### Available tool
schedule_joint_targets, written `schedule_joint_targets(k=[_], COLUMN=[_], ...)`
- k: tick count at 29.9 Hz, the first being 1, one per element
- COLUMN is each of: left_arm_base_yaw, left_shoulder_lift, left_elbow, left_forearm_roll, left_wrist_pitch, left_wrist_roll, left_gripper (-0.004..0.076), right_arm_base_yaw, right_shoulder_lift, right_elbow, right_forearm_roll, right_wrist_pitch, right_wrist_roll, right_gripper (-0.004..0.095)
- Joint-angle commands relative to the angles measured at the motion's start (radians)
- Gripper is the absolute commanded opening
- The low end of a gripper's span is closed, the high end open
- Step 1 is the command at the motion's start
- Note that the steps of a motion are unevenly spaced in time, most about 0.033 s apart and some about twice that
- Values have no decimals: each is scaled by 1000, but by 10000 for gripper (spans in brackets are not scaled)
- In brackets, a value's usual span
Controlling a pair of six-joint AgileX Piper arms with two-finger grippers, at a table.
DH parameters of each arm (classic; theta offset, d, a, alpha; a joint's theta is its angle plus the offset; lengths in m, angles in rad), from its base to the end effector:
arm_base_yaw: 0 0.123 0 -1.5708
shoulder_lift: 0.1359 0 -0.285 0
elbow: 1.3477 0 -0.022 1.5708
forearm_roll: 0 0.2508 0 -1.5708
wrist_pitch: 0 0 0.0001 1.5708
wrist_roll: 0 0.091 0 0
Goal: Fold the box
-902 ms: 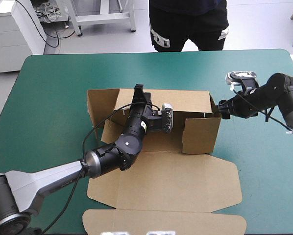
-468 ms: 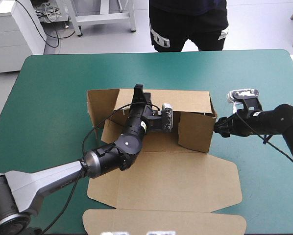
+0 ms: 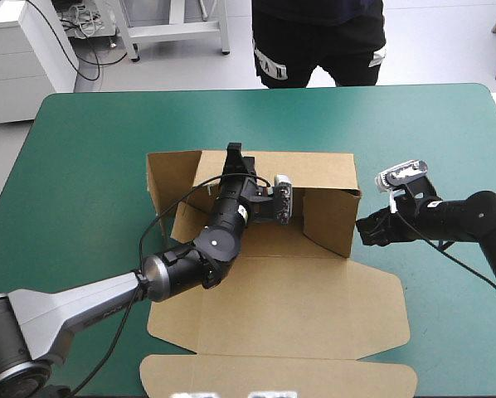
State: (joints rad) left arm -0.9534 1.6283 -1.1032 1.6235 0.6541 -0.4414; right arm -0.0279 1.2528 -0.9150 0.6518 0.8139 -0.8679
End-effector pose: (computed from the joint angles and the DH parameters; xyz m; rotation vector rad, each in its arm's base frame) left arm 0.2523 -0.2597 0.2883 1.4808 1.2925 0.7987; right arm 0.2452 0.0333 0.2959 -0.6075 2.3491 0.3912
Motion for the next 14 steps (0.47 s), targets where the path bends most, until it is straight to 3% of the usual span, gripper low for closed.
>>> schedule_joint_targets(k=[1, 6, 14], left_arm_base_yaw=[-6, -6, -6], left_shoulder_lift=[-39, -39, -39], left_elbow=[-19, -19, -19], left_forearm_roll=[-21, -21, -21], left_wrist_pitch=[17, 17, 17], left_wrist_roll=[-18, -13, -15], left_gripper=[-8, -8, -8], right_arm_base_yaw=[-7, -7, -2], right_shoulder_lift=[-25, -20, -16], right_elbow=[-22, -22, -22], right_forearm_roll=[70, 54, 79], right_wrist_pitch=[-10, 66, 11], right_wrist_roll=[-37, -59, -71], right_gripper=[510, 510, 511])
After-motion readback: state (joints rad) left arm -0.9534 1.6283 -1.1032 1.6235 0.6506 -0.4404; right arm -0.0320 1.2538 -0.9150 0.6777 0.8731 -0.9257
